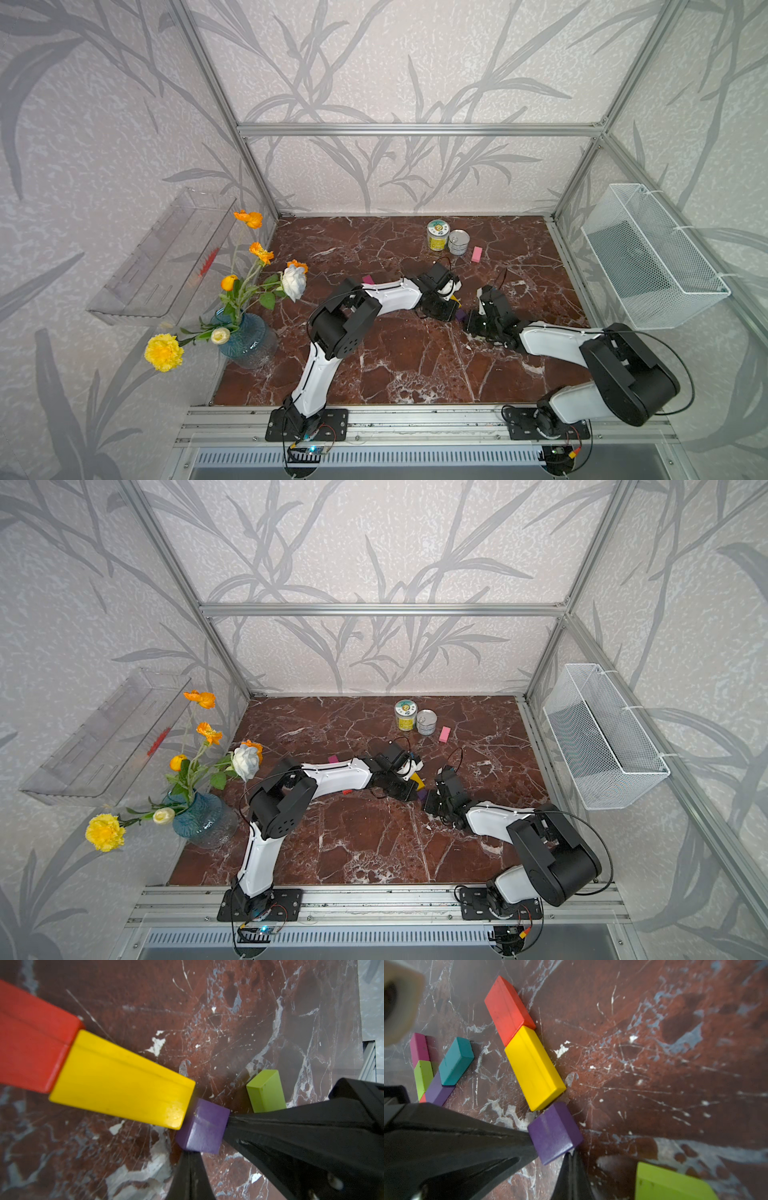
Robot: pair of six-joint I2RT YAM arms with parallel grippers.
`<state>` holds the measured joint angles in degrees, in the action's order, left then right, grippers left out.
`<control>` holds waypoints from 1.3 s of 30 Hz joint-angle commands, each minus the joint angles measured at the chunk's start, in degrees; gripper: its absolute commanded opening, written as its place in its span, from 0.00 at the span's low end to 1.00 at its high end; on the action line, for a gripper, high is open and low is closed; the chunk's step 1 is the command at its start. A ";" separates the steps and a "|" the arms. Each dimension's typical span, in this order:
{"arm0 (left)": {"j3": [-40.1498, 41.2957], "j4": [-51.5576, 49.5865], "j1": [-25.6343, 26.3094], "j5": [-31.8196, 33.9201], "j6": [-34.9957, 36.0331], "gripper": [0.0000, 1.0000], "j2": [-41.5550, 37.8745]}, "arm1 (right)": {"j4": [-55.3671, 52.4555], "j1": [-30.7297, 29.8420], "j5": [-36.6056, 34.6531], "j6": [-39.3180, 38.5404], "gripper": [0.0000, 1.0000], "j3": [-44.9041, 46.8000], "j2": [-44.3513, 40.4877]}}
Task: Assemble the letter v with building blocks
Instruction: Assemble the building block at the center of the board.
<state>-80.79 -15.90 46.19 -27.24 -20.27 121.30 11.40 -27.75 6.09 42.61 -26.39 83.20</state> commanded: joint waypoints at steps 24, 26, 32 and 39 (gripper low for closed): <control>-3.21 -3.56 0.39 0.85 0.71 0.00 3.01 | -0.80 2.43 0.13 -0.77 0.00 4.16 1.26; -2.22 -2.94 0.39 1.09 0.37 0.00 2.36 | -0.67 2.44 0.15 -0.69 0.00 4.14 1.44; -1.82 -2.36 0.31 0.84 0.49 0.00 2.00 | 0.87 2.52 1.10 -0.29 0.00 4.16 2.32; -1.78 -2.50 0.37 0.35 0.85 0.00 1.93 | 2.24 2.79 3.11 0.06 0.00 3.63 3.39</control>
<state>-83.26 -17.21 46.35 -27.18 -20.12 122.72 18.81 -25.36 8.64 42.41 -24.14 84.73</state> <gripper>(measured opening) 0.048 0.045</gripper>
